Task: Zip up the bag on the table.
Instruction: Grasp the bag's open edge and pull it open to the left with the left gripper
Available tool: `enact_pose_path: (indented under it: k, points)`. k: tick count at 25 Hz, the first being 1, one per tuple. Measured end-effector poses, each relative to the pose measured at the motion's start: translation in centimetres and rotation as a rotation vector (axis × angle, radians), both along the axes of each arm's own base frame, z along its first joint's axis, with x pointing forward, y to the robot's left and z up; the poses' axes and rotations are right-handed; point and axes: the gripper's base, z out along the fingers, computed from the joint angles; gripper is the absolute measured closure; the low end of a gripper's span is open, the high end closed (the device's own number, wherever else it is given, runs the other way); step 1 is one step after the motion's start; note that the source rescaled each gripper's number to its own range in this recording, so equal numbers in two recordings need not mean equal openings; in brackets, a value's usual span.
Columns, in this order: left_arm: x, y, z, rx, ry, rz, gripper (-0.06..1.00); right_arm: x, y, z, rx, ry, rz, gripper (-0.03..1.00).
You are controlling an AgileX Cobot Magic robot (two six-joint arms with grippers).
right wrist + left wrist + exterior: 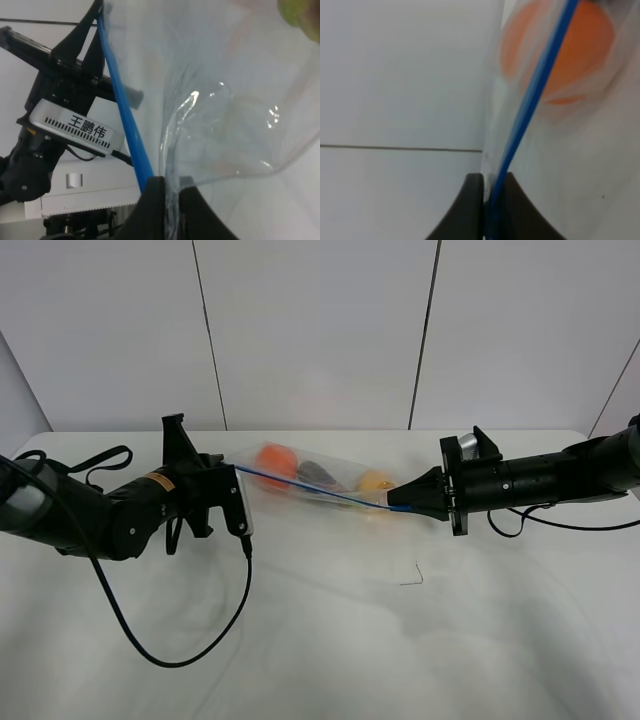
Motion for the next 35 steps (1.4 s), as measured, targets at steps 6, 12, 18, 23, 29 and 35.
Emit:
enact_pose_path:
  k: [6, 12, 18, 23, 29, 35]
  points:
    - [0.3, 0.8, 0.0, 0.002, 0.000, 0.022, 0.94, 0.0, 0.0, 0.0, 0.002, 0.000, 0.001, 0.97]
    - [0.4, 1.1, 0.0, 0.001, 0.000, 0.032, 0.94, 0.0, 0.0, 0.0, 0.002, 0.000, 0.002, 0.97]
    - [0.4, 1.2, 0.0, -0.002, 0.002, 0.039, 0.94, 0.0, 0.0, 0.0, 0.001, 0.000, 0.003, 0.97]
    - [0.4, 1.3, -0.2, -0.001, 0.023, 0.045, 0.94, -0.1, 0.0, 0.0, -0.002, 0.000, 0.008, 0.97]
    - [0.4, 1.4, -0.3, -0.005, 0.032, 0.057, 0.78, -0.1, 0.0, -0.1, -0.007, 0.001, 0.015, 0.97]
    - [0.5, 1.9, -0.3, -0.020, 0.037, 0.094, 0.09, -0.2, 0.0, -0.1, -0.011, 0.001, 0.020, 0.97]
